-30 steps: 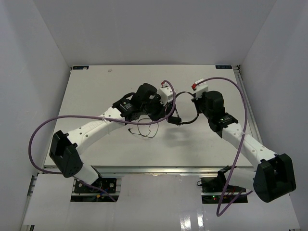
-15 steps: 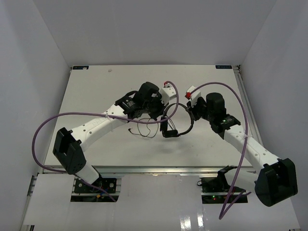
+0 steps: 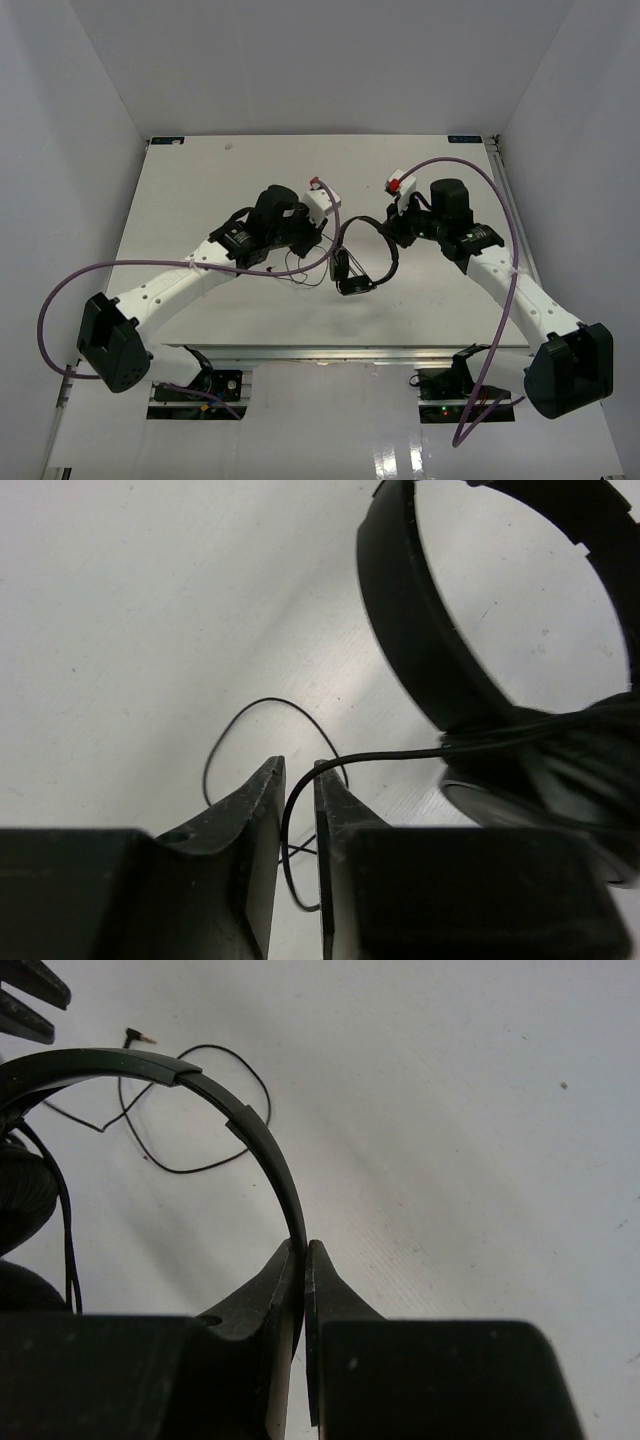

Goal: Wrap the headphones

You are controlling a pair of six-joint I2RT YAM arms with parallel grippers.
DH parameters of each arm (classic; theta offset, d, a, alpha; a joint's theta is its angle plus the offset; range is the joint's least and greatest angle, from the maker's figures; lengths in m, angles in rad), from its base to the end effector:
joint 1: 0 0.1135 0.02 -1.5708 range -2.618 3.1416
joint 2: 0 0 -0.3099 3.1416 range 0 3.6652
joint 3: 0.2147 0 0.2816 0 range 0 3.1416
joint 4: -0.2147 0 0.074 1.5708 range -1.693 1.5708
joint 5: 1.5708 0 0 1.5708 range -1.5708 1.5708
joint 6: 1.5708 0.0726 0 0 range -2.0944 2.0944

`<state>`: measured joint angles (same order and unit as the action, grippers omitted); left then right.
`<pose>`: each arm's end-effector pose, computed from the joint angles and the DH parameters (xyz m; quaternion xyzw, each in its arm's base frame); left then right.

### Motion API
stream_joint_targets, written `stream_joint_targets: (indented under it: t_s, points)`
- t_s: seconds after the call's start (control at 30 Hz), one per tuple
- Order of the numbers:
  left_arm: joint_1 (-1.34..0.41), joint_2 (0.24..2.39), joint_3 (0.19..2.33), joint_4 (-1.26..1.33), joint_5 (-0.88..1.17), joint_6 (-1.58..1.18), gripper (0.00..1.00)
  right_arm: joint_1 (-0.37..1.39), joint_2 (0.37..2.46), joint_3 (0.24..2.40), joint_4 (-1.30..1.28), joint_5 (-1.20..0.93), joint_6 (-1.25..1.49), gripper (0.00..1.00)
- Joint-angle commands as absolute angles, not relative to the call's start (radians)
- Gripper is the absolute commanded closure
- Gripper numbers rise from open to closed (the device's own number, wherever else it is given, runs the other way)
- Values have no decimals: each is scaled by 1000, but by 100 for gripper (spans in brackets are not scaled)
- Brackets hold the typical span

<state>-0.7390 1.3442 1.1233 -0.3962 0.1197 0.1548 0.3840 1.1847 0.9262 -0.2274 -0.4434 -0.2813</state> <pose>0.2537 -0.2429 0.3292 0.4080 0.7879 -0.1828 0.4235 0.2740 0.1443 0.3231 -0.3801 0.7526 0.2139 0.4933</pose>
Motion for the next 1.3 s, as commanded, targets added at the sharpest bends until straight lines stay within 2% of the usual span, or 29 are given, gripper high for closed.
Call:
stream_joint_targets:
  t_s: [0.0, 0.1, 0.17, 0.47, 0.67, 0.97, 1.27]
  points:
    - [-718, 1256, 1076, -278, 198, 129, 66, 368, 1187, 1027, -281, -620, -207, 92]
    - [-716, 1216, 1031, -224, 255, 112, 55, 360, 1184, 1053, -299, -669, -185, 92]
    - [-713, 1199, 1003, -192, 286, 103, 52, 355, 1180, 1072, -314, -702, -163, 92]
    - [-706, 1148, 784, 71, 381, 11, 47, 316, 1177, 1167, -342, -829, -40, 92]
    - [-705, 1198, 677, 282, 425, -86, 46, 292, 1181, 1233, -352, -852, 4, 92]
    - [-704, 1286, 652, 386, 422, -113, 47, 234, 1178, 1294, -351, -921, 87, 92]
    - [-704, 1360, 608, 497, 439, -164, 53, 157, 1177, 1371, -353, -983, 131, 92]
